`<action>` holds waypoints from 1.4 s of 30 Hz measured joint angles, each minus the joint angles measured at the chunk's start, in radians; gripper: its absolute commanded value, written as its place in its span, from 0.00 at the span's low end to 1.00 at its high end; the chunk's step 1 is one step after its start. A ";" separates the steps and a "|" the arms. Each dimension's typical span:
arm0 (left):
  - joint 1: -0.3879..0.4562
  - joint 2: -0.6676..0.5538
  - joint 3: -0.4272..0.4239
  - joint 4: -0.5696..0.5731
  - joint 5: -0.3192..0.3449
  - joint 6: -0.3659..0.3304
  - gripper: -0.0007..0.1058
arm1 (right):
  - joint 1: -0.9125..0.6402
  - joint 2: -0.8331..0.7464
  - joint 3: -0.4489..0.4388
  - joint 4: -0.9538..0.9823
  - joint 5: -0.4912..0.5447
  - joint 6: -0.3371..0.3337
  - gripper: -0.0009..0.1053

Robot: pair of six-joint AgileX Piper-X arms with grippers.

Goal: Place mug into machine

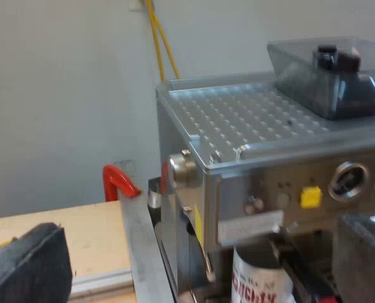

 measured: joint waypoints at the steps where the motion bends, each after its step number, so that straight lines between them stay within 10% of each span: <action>1: 0.000 -0.025 0.000 0.027 0.001 0.003 0.80 | 0.000 -0.058 -0.004 0.010 0.000 0.000 0.74; 19: 0.000 -0.186 0.047 0.402 -0.200 0.009 0.80 | 0.000 -0.283 0.086 0.194 -0.050 0.010 0.74; 27: 0.000 -0.186 0.167 0.282 -0.319 -0.027 0.80 | 0.000 -0.282 0.216 0.055 -0.053 0.019 0.74; 42: 0.000 -0.184 0.408 0.094 -0.242 0.024 0.80 | 0.000 -0.280 0.446 0.010 -0.053 0.019 0.74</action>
